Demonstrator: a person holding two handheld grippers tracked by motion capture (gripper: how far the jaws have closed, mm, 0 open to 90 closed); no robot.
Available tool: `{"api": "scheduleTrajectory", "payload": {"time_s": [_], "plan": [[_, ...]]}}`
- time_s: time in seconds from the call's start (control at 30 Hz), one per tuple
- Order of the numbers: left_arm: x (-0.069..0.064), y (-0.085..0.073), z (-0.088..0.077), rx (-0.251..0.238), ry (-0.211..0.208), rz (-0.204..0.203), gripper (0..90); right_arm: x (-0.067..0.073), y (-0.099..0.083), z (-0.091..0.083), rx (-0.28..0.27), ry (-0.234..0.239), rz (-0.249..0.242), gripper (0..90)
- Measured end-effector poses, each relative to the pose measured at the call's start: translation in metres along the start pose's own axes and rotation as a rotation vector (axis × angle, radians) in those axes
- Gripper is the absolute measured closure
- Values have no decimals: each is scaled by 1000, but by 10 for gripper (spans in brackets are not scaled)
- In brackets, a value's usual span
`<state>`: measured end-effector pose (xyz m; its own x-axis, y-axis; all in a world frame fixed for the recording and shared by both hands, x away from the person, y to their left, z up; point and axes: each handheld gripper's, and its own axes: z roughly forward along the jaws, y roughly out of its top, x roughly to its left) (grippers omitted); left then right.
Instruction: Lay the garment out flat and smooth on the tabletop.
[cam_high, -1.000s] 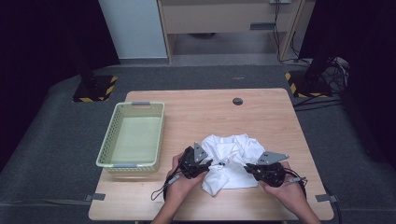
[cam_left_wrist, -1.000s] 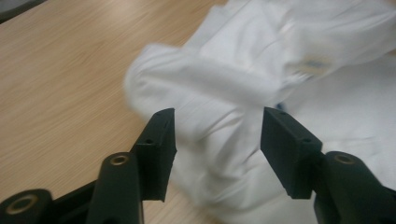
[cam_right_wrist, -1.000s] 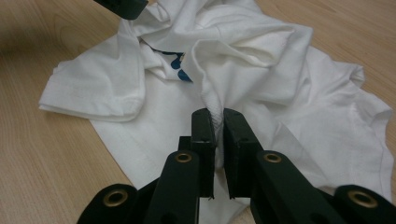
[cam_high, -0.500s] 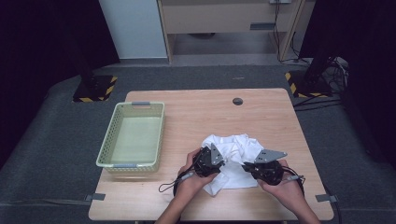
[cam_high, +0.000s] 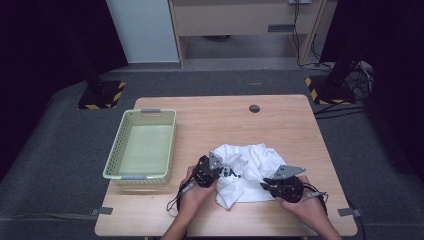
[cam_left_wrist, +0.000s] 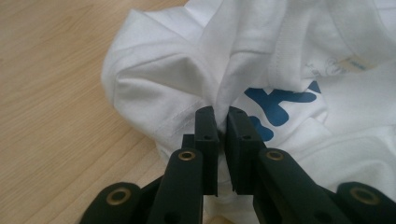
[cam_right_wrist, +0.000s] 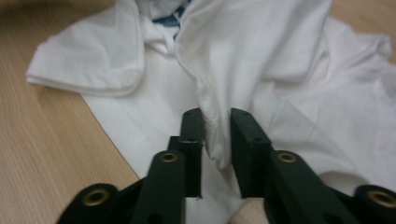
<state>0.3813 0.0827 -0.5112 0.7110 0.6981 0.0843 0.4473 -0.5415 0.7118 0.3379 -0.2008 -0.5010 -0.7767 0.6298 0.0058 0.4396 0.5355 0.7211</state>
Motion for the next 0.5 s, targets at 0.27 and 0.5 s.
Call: {"api": "scheduleTrajectory", "payload": {"time_s": [0.27, 0.5], "plan": [[-2, -1, 4, 21, 4, 20, 838, -3, -19, -1, 1, 3, 6, 562], [-3, -2, 4, 19, 4, 18, 836, -6, -26, -1, 1, -3, -28, 564]]}}
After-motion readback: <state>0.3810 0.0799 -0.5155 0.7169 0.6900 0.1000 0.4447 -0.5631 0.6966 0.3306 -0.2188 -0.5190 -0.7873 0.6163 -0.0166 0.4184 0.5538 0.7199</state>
